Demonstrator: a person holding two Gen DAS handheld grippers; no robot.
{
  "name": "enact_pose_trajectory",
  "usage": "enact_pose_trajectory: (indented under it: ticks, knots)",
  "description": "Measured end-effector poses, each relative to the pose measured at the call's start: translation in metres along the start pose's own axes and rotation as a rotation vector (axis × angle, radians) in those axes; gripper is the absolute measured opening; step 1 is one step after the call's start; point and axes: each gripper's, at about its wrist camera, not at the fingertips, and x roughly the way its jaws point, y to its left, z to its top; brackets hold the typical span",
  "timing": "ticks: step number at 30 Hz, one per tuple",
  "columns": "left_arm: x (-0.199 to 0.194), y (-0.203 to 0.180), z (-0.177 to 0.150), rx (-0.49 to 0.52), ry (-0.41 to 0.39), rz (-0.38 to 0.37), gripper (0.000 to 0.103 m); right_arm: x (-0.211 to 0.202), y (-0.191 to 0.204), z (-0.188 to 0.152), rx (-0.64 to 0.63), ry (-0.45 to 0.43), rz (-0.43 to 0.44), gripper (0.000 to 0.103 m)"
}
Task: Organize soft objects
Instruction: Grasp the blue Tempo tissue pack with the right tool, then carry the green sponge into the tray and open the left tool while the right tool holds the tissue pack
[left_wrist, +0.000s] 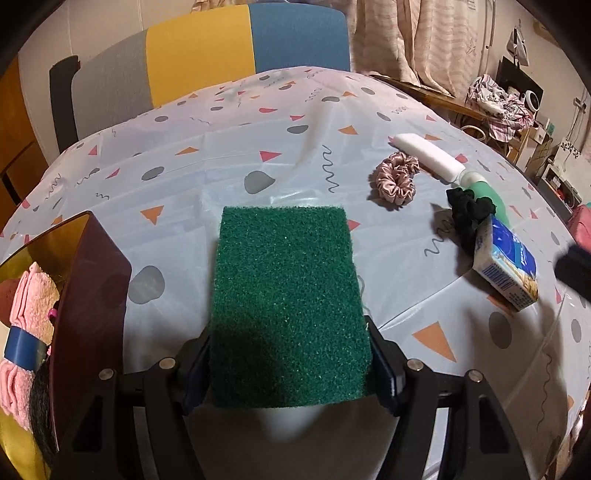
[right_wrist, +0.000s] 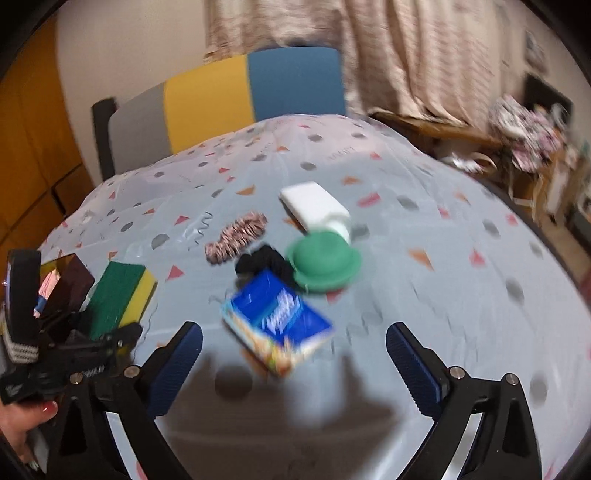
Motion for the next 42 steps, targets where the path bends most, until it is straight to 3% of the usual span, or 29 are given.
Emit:
enact_pose_trajectory:
  ticks: [3,7,11,12,16,23,25,27,30,35,42]
  knots:
    - [-0.001,0.0,-0.002,0.0,-0.008,0.001,0.072,0.013,0.008,0.013,-0.089,0.026,0.033,0.101]
    - [-0.001,0.001,-0.003,-0.004,-0.012,-0.004,0.072,0.033,0.024,0.015,-0.204,0.052,0.013,0.101]
    - [-0.001,0.001,-0.003,-0.004,-0.014,-0.004,0.072,0.05,0.023,0.007,-0.184,0.081,0.017,0.101]
    - [-0.001,0.001,-0.003,-0.005,-0.014,-0.006,0.072,0.053,0.022,0.005,-0.168,0.087,0.024,0.099]
    - [-0.002,0.002,-0.004,-0.003,-0.015,-0.007,0.072,0.067,0.024,-0.003,-0.174,0.123,0.011,0.076]
    - [-0.004,0.002,-0.003,-0.002,-0.007,-0.013,0.07,0.067,0.022,-0.01,-0.129,0.114,-0.015,0.071]
    - [-0.01,0.004,-0.005,-0.021,-0.011,-0.046,0.069,0.066,0.025,-0.012,-0.141,0.102,-0.029,0.07]
    - [-0.021,0.007,-0.008,-0.073,-0.026,-0.098,0.069,0.067,0.029,-0.014,-0.159,0.099,-0.041,0.069]
    - [-0.04,0.003,-0.009,-0.068,-0.058,-0.124,0.069,0.067,0.03,-0.014,-0.163,0.097,-0.036,0.066]
    - [-0.084,-0.009,-0.009,0.012,-0.163,-0.138,0.069,0.067,0.024,-0.015,-0.131,0.096,-0.033,0.062]
    - [-0.129,0.013,-0.014,-0.015,-0.232,-0.124,0.069,0.065,0.03,-0.017,-0.16,0.082,-0.054,0.054]
